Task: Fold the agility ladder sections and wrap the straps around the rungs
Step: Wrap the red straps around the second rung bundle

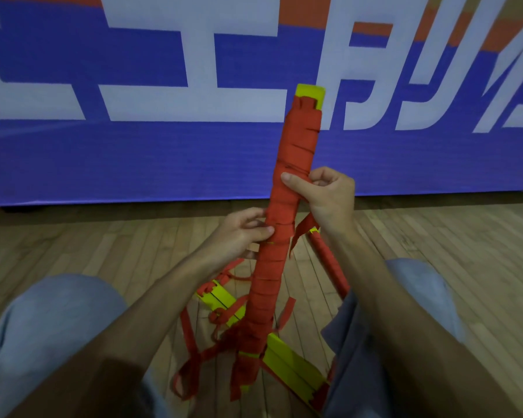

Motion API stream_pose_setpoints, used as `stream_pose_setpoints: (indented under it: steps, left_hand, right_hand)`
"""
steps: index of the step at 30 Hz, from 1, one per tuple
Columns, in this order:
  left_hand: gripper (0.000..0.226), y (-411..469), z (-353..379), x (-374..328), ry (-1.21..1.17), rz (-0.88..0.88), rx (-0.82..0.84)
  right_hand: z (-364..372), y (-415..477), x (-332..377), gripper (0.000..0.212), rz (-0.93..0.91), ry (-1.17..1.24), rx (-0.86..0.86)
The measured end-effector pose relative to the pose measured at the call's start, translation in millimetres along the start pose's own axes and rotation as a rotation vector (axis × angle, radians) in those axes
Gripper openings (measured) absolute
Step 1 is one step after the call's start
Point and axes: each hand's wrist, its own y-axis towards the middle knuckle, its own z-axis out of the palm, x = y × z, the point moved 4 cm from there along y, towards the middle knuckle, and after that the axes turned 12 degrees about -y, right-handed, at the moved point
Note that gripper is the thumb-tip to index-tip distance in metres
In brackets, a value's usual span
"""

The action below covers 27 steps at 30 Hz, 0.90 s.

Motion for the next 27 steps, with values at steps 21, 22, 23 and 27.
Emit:
stream_pose_setpoints:
  steps: [21,22,23,27]
  left_hand:
    - [0.028,-1.9,1.0,8.5,-0.132,0.155,-0.234]
    - [0.026,-2.4,1.0,6.8,-0.158,0.165,-0.217]
    - [0.025,-2.6,0.8,5.6,-0.177,0.17,-0.195]
    - [0.033,-2.3,1.0,2.1,-0.228,0.149,-0.05]
  right_hand:
    - [5.4,-2.0,2.4,0.02,-0.187,-0.14,0.003]
    - [6.2,-1.4,1.7,0.019,-0.199,-0.137,0.023]
    - [6.8,-0.8,0.8,0.018,-0.205,-0.141,0.042]
    - [11.0,-1.8,4.2,0.007,-0.202,-0.174,0.151]
